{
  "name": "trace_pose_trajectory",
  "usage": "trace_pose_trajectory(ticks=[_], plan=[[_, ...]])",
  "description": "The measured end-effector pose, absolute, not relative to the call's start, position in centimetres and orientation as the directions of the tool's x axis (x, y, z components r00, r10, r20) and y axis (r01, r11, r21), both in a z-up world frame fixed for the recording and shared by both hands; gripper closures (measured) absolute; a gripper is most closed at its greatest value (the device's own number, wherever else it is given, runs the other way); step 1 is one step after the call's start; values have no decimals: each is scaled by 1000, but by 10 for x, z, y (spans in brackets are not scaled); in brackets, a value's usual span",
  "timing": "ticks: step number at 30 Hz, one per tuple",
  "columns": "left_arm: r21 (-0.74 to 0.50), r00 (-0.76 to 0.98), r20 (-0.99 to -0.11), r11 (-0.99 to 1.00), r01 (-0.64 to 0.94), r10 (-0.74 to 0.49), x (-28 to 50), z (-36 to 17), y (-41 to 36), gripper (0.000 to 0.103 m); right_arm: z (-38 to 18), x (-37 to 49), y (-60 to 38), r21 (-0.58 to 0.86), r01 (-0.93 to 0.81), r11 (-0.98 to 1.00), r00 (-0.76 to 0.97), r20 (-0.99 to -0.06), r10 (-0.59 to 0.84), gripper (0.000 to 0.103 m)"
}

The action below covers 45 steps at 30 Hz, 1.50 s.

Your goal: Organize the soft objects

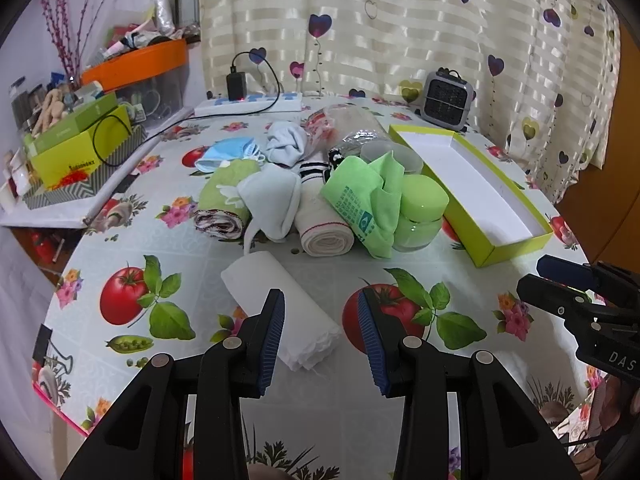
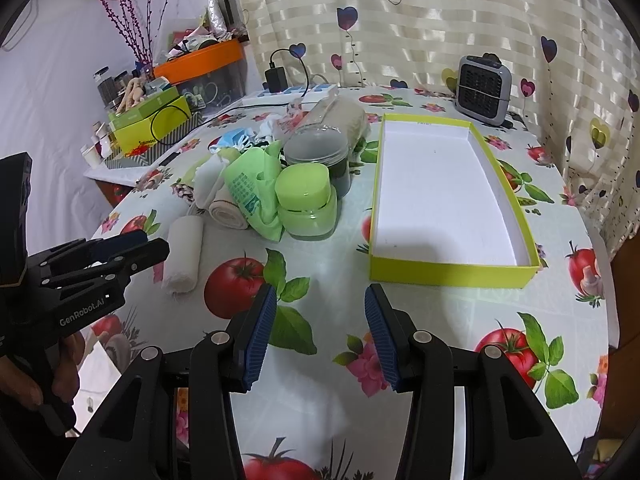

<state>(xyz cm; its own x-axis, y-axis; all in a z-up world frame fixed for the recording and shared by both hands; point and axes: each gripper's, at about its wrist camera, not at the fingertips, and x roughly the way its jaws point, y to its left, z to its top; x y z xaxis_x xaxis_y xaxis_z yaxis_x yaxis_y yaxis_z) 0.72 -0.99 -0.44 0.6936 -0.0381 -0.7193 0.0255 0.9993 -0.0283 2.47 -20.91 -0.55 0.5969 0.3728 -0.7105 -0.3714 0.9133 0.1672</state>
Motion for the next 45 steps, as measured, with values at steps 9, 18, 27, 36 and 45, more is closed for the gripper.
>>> trace_pose_trajectory(ticks=[9,18,27,36,45], plan=[[-37,686,-727,999,27,-46,15,-6,-8,66,-6,28,-209,165,-369,915,596,-713,369,56],[-23,675,-737,1000,18,-29,21,-12,-6,66,-6,38,-205,167,-370,914,590,-718,370,56],[-17,673,-739,1000,11,-20,23,-13,-4,66,-7,43,-201,170,-375,911,584,-720,375,56],[-16,678,-735,1000,-17,0,27,-12,6,66,-6,47,-195,182,-388,903,585,-709,394,56],[-29,672,-741,999,-38,4,30,-13,16,66,-4,50,-189,188,-416,890,580,-698,419,56]])
